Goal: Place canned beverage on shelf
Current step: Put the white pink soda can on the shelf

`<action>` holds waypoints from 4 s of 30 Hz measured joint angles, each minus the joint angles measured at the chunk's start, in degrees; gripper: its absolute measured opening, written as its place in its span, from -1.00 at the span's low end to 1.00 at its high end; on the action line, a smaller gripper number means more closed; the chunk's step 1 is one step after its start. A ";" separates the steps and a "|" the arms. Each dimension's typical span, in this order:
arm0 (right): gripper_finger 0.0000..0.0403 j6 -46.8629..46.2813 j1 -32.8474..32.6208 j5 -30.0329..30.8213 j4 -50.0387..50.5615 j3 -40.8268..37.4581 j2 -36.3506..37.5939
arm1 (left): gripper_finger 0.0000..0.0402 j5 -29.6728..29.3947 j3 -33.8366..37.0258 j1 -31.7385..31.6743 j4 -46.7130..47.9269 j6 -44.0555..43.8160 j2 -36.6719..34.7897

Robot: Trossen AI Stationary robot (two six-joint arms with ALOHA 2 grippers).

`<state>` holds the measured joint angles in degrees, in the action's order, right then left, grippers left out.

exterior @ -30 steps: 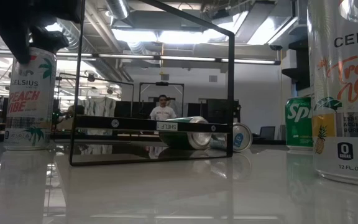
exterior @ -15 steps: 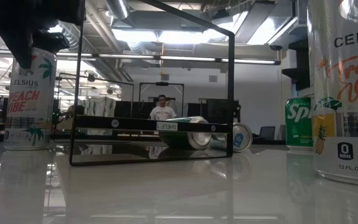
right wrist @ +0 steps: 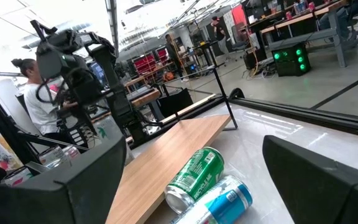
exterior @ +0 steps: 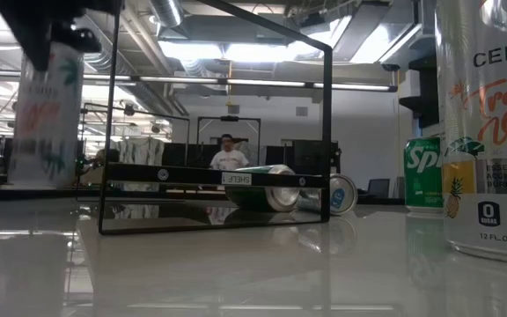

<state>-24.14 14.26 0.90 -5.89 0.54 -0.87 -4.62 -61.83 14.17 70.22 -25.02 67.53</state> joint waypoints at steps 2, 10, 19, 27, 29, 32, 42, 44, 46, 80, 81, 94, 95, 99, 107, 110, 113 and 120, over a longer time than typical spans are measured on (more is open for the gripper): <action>0.85 -0.02 0.02 0.01 0.00 0.00 -0.01 | 0.17 -0.28 -2.36 -0.04 2.41 0.07 -0.01; 0.85 0.00 0.02 0.01 -0.02 0.00 0.01 | 0.17 -1.63 -11.26 -4.19 4.00 0.17 0.00; 0.85 -0.01 0.01 -0.01 0.00 0.00 -0.01 | 0.17 -2.33 -15.90 -17.78 3.52 9.49 -0.02; 0.85 -0.02 0.01 0.01 -0.01 0.00 0.00 | 0.17 0.09 -15.97 -30.76 1.25 19.80 2.83; 0.85 -0.01 0.00 -0.01 -0.02 0.00 0.01 | 0.17 1.67 -15.95 -33.50 -0.51 22.61 4.67; 0.85 0.00 0.00 -0.01 -0.02 0.00 -0.01 | 0.17 4.10 -15.96 -37.50 -2.36 27.17 8.27; 0.85 -0.02 0.00 -0.01 0.00 0.00 0.01 | 0.17 9.93 -16.12 -49.03 -6.10 36.78 17.55; 0.85 0.00 0.02 -0.01 0.00 0.00 0.01 | 0.17 10.75 -16.19 -50.87 -7.17 37.71 18.03; 0.85 -0.02 0.00 -0.01 0.00 0.00 0.01 | 0.17 10.53 -16.29 -52.17 -8.29 38.62 18.18; 0.85 0.00 0.00 -0.01 0.04 0.00 0.01 | 0.19 10.29 -26.35 -57.13 -0.70 41.99 23.68; 0.85 0.00 0.02 -0.01 0.06 0.00 0.01 | 0.19 10.22 -26.38 -57.12 -0.59 42.15 24.27; 0.85 0.00 0.01 -0.02 0.10 0.00 0.00 | 0.19 8.59 -26.55 -56.86 -0.07 43.79 25.38; 0.85 -0.01 0.00 -0.03 0.09 0.00 -0.01 | 0.19 8.45 -26.53 -56.65 0.01 44.07 25.38; 0.85 -0.02 0.02 -0.03 0.09 0.00 -0.01 | 0.19 8.20 -26.50 -55.80 0.24 45.33 25.42; 0.85 -0.01 0.01 -0.03 0.09 0.00 0.00 | 0.19 8.18 -26.45 -55.27 0.65 46.58 25.49; 0.85 -0.01 0.01 -0.03 0.09 0.00 -0.01 | 0.19 8.23 -26.42 -55.17 0.68 46.56 25.49; 0.85 -0.01 0.00 -0.03 0.09 0.00 0.00 | 0.19 8.16 -26.37 -55.09 0.65 46.58 25.24; 0.85 -0.02 0.02 -0.03 0.09 0.00 -0.01 | 0.19 8.95 -25.96 -54.63 1.48 46.17 23.80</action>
<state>-24.16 14.28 0.86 -5.80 0.54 -0.88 4.33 -87.79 -40.46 71.70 21.16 91.33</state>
